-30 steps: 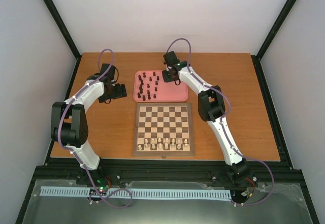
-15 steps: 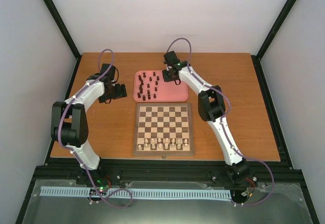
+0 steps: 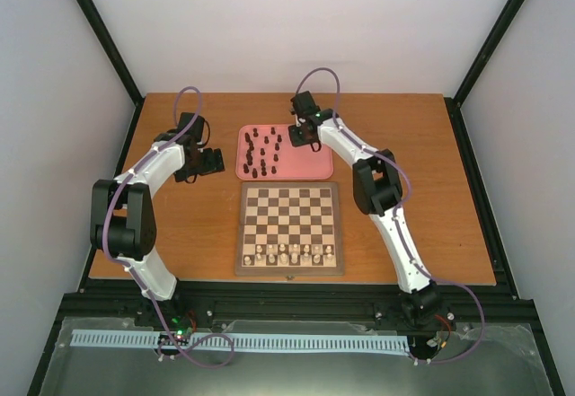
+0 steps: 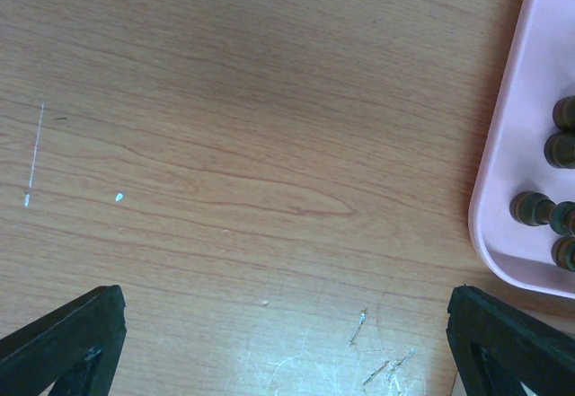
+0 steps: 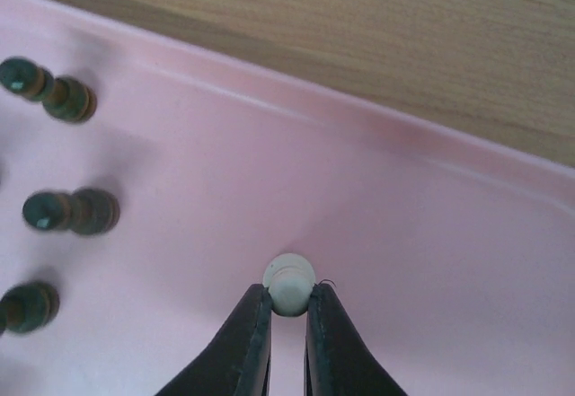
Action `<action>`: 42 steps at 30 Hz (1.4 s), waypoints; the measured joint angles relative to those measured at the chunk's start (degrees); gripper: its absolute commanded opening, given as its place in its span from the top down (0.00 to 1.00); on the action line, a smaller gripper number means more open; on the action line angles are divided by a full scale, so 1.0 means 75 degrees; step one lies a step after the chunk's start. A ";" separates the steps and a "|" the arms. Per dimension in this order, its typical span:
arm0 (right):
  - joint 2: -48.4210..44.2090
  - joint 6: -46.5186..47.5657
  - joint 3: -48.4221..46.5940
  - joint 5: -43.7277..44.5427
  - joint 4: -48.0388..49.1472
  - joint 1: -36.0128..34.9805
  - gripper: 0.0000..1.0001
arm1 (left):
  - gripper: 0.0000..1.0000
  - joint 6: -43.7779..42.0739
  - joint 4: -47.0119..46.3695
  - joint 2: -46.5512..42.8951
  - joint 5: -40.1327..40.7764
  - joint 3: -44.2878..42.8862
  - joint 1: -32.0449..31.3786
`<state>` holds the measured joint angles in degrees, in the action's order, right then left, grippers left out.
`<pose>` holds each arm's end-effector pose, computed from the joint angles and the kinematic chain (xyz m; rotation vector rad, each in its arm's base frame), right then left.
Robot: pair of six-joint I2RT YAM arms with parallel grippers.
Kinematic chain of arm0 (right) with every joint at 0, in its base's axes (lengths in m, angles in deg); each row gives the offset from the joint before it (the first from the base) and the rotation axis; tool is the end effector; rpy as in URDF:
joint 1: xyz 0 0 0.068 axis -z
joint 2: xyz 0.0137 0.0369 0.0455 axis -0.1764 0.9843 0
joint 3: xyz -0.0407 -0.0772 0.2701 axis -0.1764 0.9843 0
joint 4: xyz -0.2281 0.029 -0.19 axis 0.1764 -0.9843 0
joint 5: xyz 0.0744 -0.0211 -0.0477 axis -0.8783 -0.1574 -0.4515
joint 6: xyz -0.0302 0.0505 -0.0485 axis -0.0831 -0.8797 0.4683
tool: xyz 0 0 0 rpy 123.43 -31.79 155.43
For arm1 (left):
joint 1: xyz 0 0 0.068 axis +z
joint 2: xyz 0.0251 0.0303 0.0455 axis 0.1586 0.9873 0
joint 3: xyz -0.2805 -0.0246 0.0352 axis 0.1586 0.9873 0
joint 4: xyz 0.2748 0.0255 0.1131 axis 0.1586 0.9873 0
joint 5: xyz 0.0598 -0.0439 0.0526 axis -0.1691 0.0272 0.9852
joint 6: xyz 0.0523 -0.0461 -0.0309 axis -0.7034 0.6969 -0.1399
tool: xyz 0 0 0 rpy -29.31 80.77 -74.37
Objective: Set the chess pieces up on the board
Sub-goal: Pick up the chess piece from the storage box, then place the chess piece on the chessboard.
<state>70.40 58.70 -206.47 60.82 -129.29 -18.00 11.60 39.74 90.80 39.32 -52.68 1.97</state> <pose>0.5505 0.2916 0.1240 -0.4186 2.5306 0.1919 0.3885 -0.0441 0.1816 -0.3715 2.7269 -0.0385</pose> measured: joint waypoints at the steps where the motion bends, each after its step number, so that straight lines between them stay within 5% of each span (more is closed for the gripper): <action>1: -0.0134 0.0020 0.0195 0.0006 0.0026 0.0000 0.95 | 0.00 0.0003 0.0000 0.0000 0.0000 0.0000 0.0000; 15: -0.3398 0.0233 0.3139 -0.0119 0.0321 -0.0495 0.95 | 0.00 0.0000 0.0000 0.0000 0.0038 0.0000 0.0000; 24: -0.5485 -0.0321 0.6027 -0.0379 0.0213 -0.2917 0.95 | 0.00 0.0000 0.0003 0.0000 0.0087 0.0000 0.0000; 30: -0.6035 -0.0726 0.6851 -0.0458 0.0108 -0.4176 0.95 | 0.00 0.0000 0.0003 0.0000 0.0093 0.0000 0.0000; 42: -0.5525 -0.0743 0.6767 -0.0664 0.0038 -0.4969 0.94 | 0.00 0.0003 0.0003 -0.0015 0.0044 0.0000 0.0000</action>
<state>28.96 53.13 -155.72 55.84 -129.01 -55.27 11.62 39.77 90.69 39.65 -52.68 1.97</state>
